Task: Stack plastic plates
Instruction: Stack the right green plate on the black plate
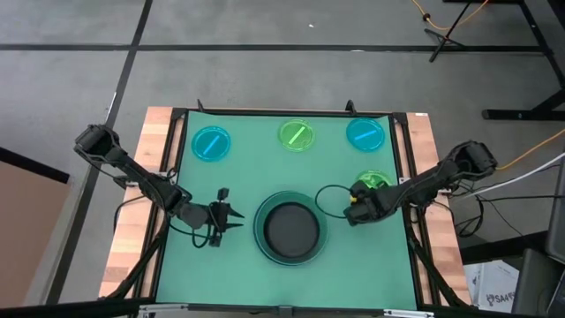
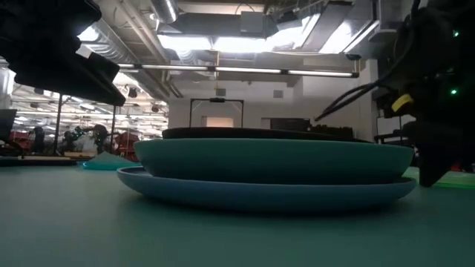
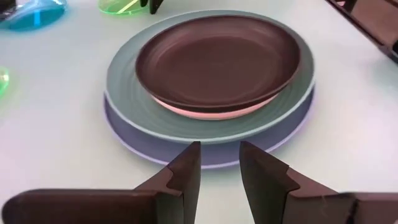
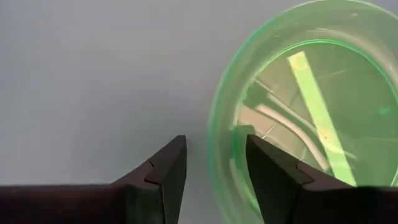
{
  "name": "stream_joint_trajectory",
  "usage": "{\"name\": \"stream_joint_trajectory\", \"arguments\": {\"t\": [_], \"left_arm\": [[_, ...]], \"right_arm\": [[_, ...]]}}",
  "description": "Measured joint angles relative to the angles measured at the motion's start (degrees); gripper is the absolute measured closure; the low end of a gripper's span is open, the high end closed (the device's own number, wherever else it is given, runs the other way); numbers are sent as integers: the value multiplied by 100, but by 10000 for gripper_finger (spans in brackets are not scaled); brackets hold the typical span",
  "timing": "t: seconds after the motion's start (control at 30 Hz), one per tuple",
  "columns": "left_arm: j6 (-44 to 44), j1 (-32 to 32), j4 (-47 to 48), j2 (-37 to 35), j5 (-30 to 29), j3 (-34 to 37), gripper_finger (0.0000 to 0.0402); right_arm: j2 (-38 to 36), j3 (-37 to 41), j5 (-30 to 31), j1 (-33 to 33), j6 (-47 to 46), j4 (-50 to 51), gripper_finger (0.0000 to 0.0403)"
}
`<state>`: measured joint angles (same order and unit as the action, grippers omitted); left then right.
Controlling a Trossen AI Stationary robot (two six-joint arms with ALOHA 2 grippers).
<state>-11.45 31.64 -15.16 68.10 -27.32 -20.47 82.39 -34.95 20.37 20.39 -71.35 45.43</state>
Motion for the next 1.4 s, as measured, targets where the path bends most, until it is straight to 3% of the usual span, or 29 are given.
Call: {"name": "stream_joint_trajectory", "arguments": {"t": [0.27,0.63,0.83,1.1,1.4], "left_arm": [[6,-10,-98,0,-227,0,298],[150,-220,-106,2,-223,0,298],[152,-286,-105,2,-178,0,298],[149,-286,-105,2,-176,0,298],[110,-286,-105,2,-176,0,298]], "right_arm": [[11,97,402,-49,284,-94,255],[31,121,665,-60,436,113,394],[31,-15,713,-59,541,88,398],[31,-942,960,-49,1498,-65,401],[31,-1706,1012,-22,3306,-1719,402]]}}
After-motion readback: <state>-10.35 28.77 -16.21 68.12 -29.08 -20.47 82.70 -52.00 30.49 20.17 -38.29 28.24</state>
